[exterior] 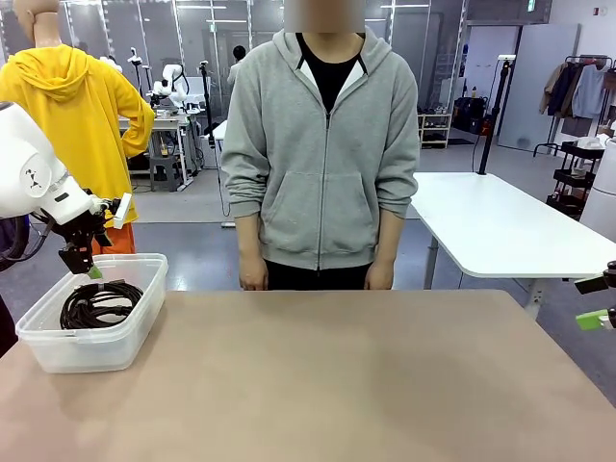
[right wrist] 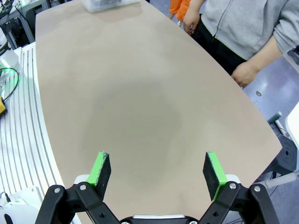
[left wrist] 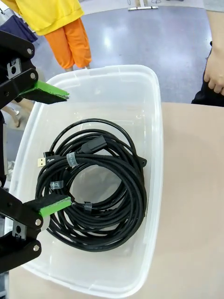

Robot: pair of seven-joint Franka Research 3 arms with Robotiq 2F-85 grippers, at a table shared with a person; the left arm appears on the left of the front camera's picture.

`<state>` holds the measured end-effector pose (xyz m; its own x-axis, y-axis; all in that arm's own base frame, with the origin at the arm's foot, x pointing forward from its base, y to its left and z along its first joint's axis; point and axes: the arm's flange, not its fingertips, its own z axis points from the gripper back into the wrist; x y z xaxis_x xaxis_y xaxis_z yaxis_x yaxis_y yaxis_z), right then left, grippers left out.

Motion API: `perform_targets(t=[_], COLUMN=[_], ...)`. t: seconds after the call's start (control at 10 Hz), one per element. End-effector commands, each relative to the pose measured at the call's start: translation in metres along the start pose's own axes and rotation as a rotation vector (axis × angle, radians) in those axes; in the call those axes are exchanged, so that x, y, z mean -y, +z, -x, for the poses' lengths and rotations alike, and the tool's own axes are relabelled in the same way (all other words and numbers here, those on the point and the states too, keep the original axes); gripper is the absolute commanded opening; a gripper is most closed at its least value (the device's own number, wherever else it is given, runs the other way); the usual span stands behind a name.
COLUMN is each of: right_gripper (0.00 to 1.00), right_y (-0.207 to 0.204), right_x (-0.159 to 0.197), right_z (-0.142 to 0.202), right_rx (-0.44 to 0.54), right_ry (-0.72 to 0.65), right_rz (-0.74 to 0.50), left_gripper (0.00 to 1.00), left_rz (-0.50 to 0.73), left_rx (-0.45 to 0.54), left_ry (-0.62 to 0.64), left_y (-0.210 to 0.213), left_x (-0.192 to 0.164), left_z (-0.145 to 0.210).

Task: Organize and store the cables.
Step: Place the USB Extension Cable into the Organizing box.

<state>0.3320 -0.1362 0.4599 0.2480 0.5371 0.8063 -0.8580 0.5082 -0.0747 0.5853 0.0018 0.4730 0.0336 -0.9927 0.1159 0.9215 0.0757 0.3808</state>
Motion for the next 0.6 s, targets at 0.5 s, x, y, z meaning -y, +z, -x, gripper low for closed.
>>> perform_targets(t=[0.5], right_gripper=[1.00], right_y=[0.0001], right_x=[0.0006], right_z=[-0.0020], right_rx=[0.013], right_ry=[-0.013], right_rz=[0.000], left_gripper=[0.98], left_rz=[0.000], left_rx=[-0.002], left_ry=[0.002], left_y=[0.0000], left_x=[-0.0003], left_z=[0.0026])
